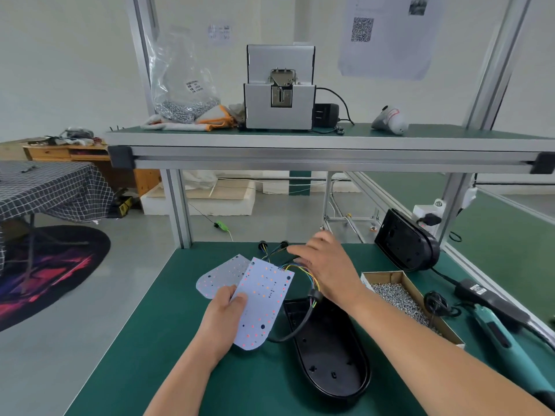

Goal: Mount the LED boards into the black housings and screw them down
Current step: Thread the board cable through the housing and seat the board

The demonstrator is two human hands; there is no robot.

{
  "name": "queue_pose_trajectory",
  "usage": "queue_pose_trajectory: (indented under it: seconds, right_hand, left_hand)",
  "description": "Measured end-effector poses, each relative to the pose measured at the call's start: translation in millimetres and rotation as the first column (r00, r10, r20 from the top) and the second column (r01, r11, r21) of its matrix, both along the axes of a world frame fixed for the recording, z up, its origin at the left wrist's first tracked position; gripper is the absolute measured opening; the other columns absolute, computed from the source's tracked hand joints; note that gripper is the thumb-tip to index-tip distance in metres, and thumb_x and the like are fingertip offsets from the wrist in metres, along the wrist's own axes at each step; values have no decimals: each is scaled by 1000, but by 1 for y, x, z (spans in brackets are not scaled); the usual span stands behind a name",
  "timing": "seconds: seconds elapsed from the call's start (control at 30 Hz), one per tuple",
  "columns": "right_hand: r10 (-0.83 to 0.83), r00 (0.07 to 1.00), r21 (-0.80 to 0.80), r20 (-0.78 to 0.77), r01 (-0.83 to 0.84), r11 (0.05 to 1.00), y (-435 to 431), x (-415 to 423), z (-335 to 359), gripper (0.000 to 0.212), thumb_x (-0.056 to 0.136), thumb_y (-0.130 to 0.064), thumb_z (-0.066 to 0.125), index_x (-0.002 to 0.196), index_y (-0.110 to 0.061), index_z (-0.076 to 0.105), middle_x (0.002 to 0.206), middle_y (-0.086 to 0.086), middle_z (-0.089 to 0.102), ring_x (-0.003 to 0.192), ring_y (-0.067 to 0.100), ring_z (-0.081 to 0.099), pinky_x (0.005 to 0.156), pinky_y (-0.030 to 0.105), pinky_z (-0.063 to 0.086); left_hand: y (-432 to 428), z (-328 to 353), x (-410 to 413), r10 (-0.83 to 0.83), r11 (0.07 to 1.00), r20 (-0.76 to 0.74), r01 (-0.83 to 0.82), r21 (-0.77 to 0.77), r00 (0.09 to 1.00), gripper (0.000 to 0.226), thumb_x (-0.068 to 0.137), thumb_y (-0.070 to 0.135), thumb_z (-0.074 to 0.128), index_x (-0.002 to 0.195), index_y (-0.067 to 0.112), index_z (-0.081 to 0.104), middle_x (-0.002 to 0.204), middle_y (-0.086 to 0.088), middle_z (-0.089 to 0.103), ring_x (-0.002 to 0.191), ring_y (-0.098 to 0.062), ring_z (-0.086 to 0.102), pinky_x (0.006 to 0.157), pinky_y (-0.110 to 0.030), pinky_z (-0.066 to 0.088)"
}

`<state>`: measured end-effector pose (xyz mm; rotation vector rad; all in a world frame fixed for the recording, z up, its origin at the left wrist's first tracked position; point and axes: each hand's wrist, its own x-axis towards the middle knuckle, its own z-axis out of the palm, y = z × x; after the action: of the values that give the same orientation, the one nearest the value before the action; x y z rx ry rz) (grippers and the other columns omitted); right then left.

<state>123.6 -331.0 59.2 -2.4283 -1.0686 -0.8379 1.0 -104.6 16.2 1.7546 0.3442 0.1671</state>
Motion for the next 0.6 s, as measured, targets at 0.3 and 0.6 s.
queue_pose_trajectory:
  seconds: [0.3,0.6]
  right_hand:
    - [-249,950,-106,-191,232,967,-36,-7,5,23,106,-23,56,121,-22,72,111,-5,64,105,18,60,80,34,50]
    - [-399,854,-42,-334,409,912,-57,-15,4,15,106,-42,53,100,-30,61,92,-8,60,83,16,60,67,34,39]
  left_hand:
    - [5,1,-1,48,998,-25,-47,28,999,22,108,21,50,88,16,57,79,4,62,68,-17,56,65,-31,45]
    - [11,-1,-4,64,998,-16,-64,5,998,28,106,20,51,78,21,54,61,18,56,55,-9,52,60,-31,40]
